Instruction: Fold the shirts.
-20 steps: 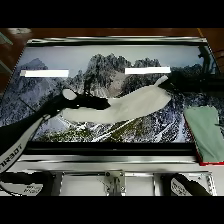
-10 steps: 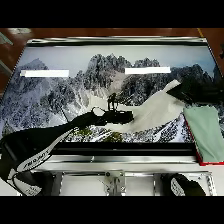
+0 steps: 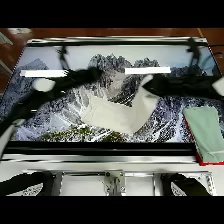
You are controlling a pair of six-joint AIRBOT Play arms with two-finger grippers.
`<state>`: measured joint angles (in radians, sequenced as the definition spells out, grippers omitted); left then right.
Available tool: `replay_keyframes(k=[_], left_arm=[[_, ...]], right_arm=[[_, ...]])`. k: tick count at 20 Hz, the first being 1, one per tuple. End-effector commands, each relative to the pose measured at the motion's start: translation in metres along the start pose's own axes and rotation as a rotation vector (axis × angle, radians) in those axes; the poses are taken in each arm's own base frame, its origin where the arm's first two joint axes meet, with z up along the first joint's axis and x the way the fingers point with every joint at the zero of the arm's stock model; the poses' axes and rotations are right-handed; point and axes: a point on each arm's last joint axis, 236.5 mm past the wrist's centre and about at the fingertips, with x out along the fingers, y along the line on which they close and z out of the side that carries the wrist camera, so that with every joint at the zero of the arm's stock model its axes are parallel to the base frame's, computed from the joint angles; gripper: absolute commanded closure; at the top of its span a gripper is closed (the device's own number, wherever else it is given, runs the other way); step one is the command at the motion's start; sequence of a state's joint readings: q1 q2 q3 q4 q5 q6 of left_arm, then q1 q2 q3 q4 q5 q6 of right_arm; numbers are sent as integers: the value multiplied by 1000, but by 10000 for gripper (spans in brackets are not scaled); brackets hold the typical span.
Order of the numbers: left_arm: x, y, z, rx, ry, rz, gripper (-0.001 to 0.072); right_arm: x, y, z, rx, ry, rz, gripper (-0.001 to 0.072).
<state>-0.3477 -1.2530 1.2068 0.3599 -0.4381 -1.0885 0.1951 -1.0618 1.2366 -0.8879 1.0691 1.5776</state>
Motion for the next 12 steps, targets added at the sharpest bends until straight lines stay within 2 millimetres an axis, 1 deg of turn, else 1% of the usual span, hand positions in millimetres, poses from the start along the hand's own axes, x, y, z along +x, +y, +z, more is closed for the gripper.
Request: replay_keyframes(k=[1, 2, 3, 4, 5, 6, 7, 8, 9, 10, 11, 12], left_arm=[[-116, -35, 97, 120, -226, 2, 664], [-144, -53, 106, 147, -257, -17, 664], [-169, -71, 109, 183, -275, -38, 664], [-193, -92, 106, 215, -282, -64, 664], [-214, -112, 99, 231, -282, -91, 664], [-227, -126, 91, 239, -273, -107, 664], [-239, -136, 81, 253, -260, -109, 664], [-248, -141, 69, 264, -230, -103, 664], [-253, -142, 56, 288, -190, -86, 663], [-256, -139, 43, 318, -147, -63, 663], [-256, -132, 33, 325, -103, -31, 663], [-255, -124, 26, 313, -69, -5, 663]], right_arm=[[107, 26, -17, -38, 14, 43, 646], [143, 25, -29, -16, 28, 42, 646], [175, 24, -43, 35, 44, 46, 640], [206, 23, -57, 110, 56, 59, 629], [232, 20, -69, 208, 58, 72, 629], [252, 18, -77, 300, 54, 80, 622], [268, 16, -87, 378, 57, 87, 491], [278, 16, -93, 439, 70, 98, 213], [283, 20, -96, 471, 81, 116, 74], [281, 25, -92, 472, 80, 140, 72], [275, 28, -85, 446, 71, 159, 73], [263, 33, -77, 385, 78, 184, 73]])
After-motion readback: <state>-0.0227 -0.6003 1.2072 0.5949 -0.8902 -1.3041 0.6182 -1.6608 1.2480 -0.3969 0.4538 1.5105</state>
